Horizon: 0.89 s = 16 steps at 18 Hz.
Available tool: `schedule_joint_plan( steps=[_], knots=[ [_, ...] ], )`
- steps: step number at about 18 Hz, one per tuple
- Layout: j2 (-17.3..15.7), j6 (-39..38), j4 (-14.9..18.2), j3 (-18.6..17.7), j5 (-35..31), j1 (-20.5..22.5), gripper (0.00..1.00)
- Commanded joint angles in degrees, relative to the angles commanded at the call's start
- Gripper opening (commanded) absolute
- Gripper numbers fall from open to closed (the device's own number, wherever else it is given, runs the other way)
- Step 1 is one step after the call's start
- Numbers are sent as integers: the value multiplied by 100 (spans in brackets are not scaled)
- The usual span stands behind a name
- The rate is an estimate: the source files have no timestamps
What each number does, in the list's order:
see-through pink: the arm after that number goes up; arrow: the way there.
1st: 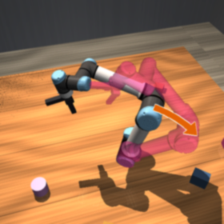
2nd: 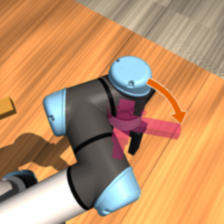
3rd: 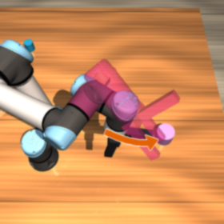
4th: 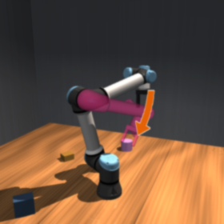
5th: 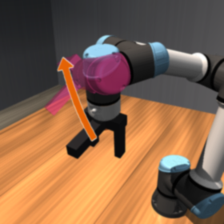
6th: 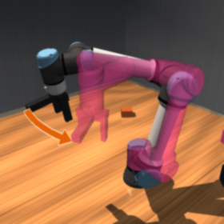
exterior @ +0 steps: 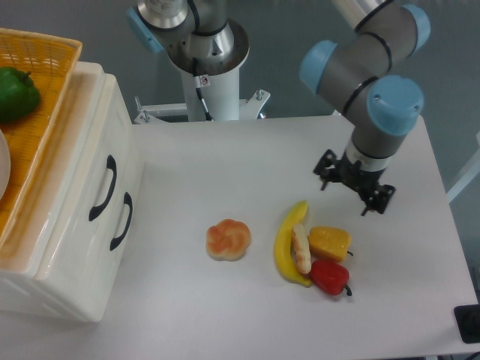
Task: Slide open the top white drawer
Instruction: 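Move the gripper across the table toward the upper drawer's black handle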
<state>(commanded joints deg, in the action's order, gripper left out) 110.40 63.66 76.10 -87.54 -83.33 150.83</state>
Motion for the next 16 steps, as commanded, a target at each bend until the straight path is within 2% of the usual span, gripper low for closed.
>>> schedule_joint_plan(
  steps=[2, 4, 9, 13, 16],
  knots=[
    [-141, -684, 185, -9, 201, -246, 100],
    [-185, -1370, 204, -9, 579, -466, 100],
    [-571, -2356, 204, -35, 1116, -906, 100],
    [-677, -2920, 221, -61, 1249, -1292, 100],
    [-905, -3008, 221, -359, 1231, -1460, 100]
  ],
)
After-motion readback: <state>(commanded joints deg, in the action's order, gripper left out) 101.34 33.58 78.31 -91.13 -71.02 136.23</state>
